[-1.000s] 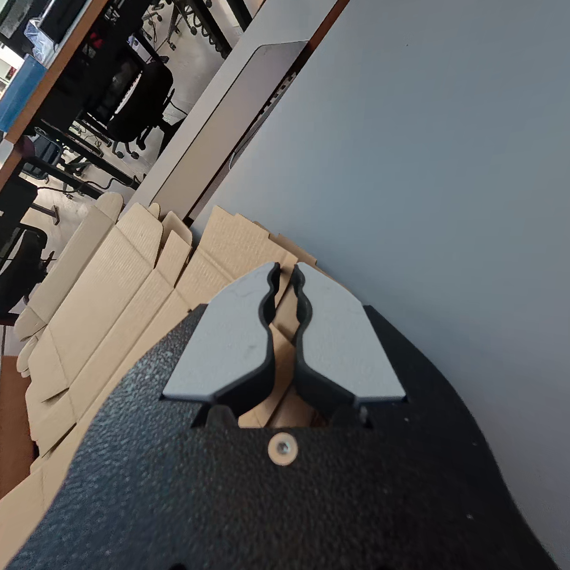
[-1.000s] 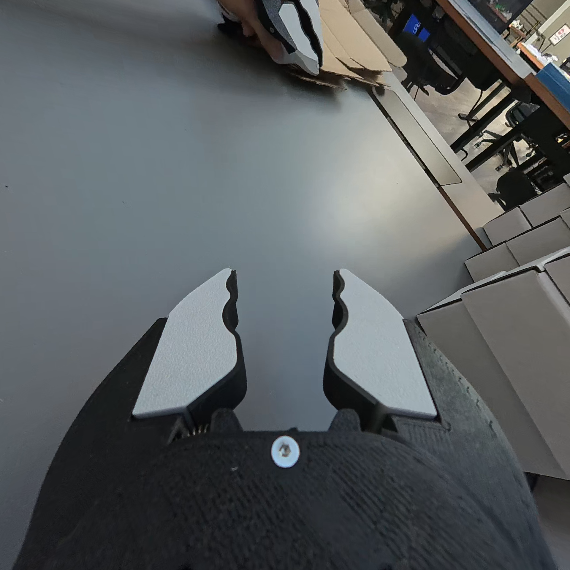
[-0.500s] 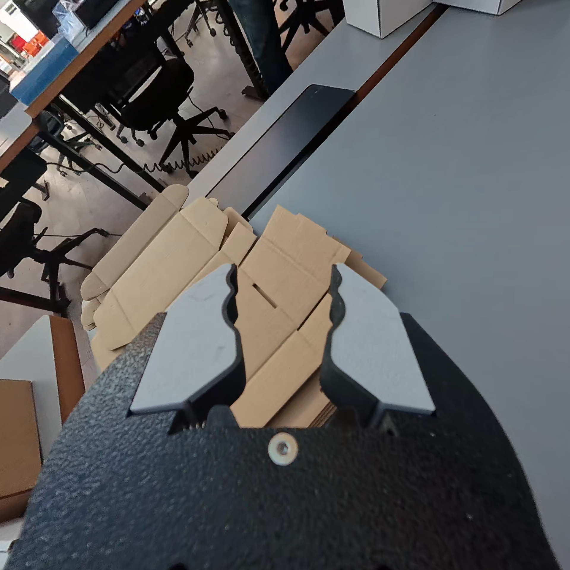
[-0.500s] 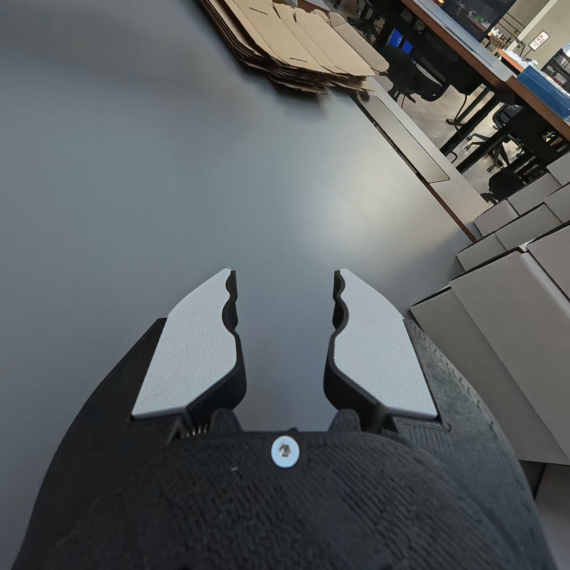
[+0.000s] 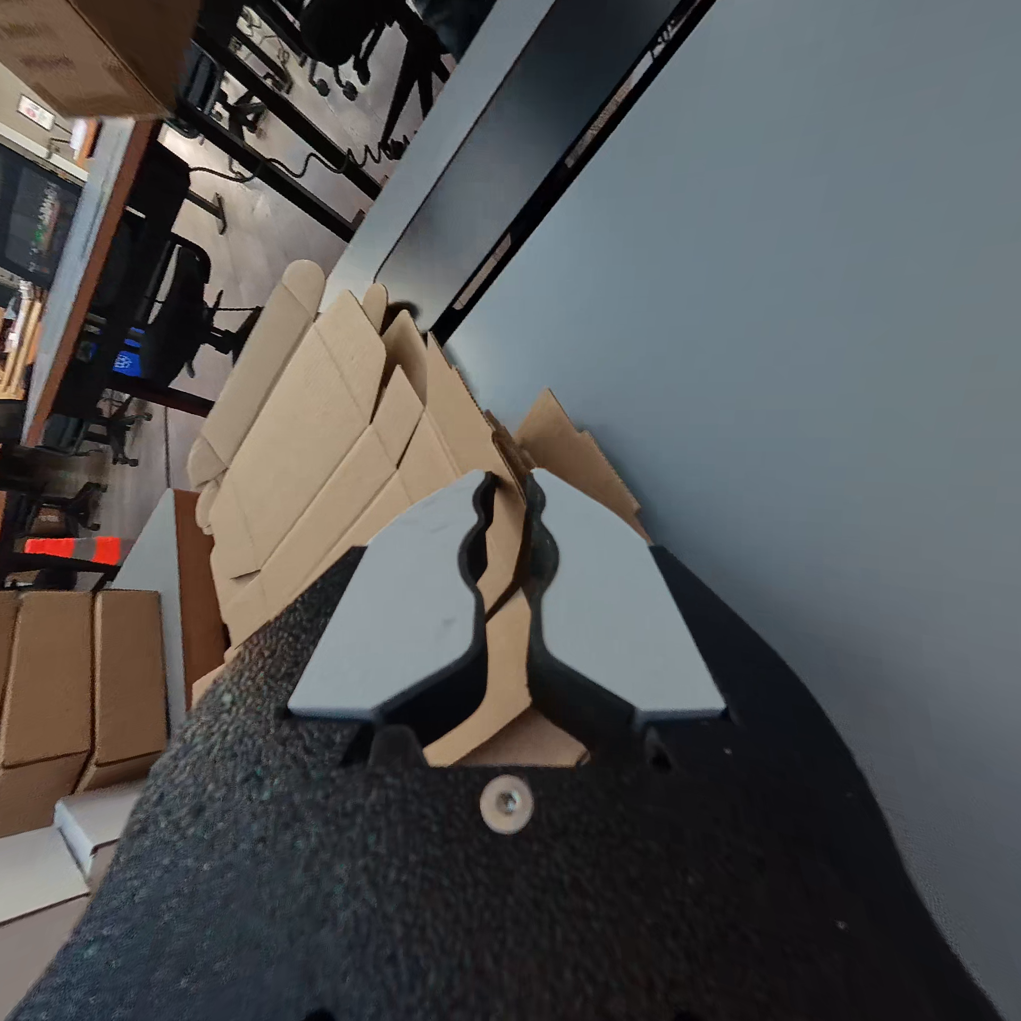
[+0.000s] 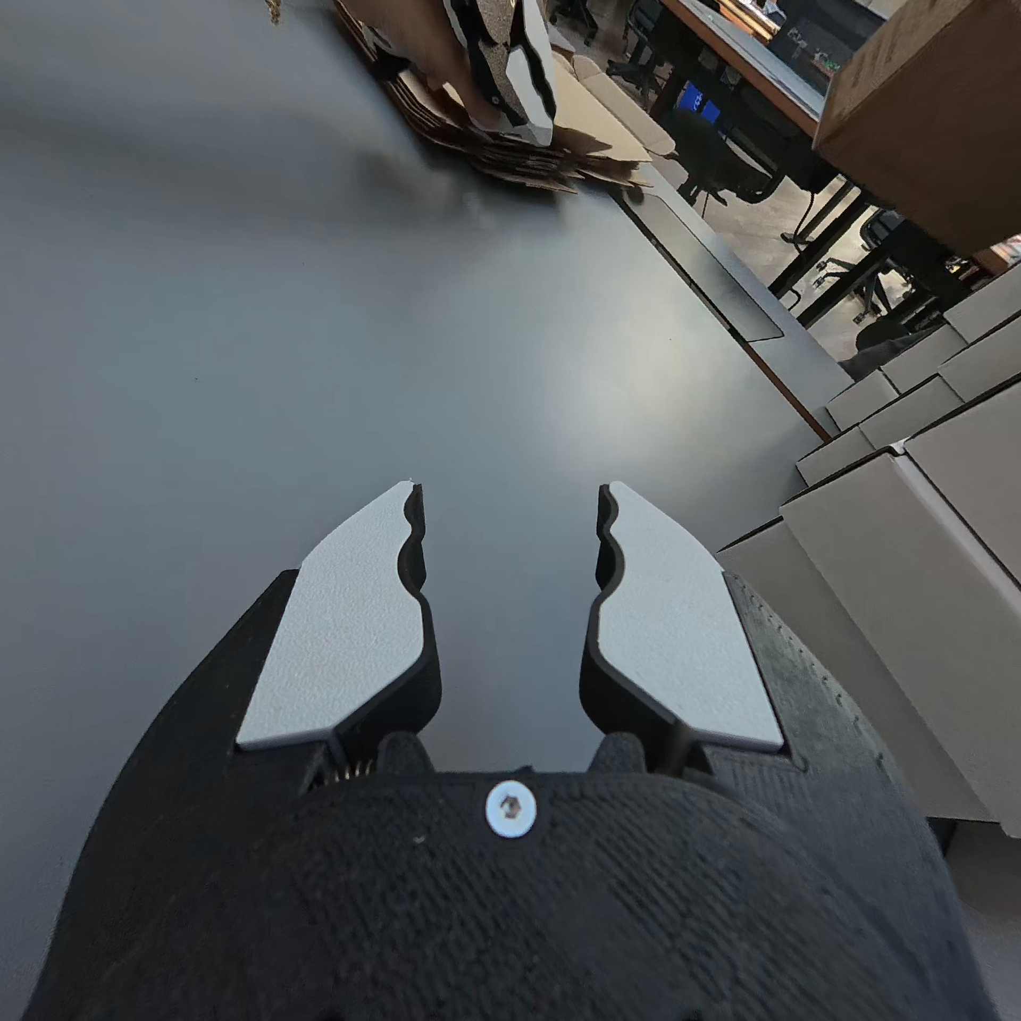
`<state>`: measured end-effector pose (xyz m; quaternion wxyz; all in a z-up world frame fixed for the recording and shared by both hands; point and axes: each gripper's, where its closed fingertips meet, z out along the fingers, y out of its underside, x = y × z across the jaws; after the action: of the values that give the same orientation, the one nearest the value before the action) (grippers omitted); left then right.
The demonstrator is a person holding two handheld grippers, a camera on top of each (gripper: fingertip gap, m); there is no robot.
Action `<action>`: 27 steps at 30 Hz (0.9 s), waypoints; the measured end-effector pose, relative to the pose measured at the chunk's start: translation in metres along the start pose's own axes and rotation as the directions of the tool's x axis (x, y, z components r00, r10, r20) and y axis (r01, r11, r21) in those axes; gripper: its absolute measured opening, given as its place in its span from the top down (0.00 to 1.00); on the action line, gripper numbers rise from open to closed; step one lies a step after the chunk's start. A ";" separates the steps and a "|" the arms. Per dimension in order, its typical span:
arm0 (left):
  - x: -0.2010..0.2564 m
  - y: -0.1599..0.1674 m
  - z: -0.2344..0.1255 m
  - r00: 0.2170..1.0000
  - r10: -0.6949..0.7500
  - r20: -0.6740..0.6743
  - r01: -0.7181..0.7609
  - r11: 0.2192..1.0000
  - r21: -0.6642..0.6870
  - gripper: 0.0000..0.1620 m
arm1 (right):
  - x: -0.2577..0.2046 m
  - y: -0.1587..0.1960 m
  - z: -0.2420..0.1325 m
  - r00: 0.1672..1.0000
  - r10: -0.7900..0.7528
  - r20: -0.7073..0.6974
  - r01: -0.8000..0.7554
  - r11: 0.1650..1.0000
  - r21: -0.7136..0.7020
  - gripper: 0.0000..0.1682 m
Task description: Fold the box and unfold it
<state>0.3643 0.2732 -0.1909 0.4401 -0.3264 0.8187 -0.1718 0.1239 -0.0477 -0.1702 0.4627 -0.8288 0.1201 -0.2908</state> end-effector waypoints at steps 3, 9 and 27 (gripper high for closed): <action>-0.026 -0.011 -0.024 0.977 0.060 0.203 -0.072 0.996 0.049 0.99 | 0.001 0.002 -0.002 1.000 0.012 -0.005 -0.011 1.000 0.011 0.64; -0.022 -0.034 -0.110 0.906 0.175 0.386 -0.215 0.975 0.062 0.99 | 0.001 -0.003 0.000 1.000 0.012 -0.001 -0.012 0.999 0.035 0.64; 0.294 -0.060 -0.239 0.909 0.077 -0.409 -0.033 0.993 0.115 0.82 | 0.024 -0.029 0.001 0.989 0.099 -0.110 -0.089 0.992 0.088 0.84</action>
<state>0.0707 0.0259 -0.2033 0.2788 -0.2358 0.8918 -0.2673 0.1418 -0.0421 -0.1378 0.5021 -0.7845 0.1730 -0.3202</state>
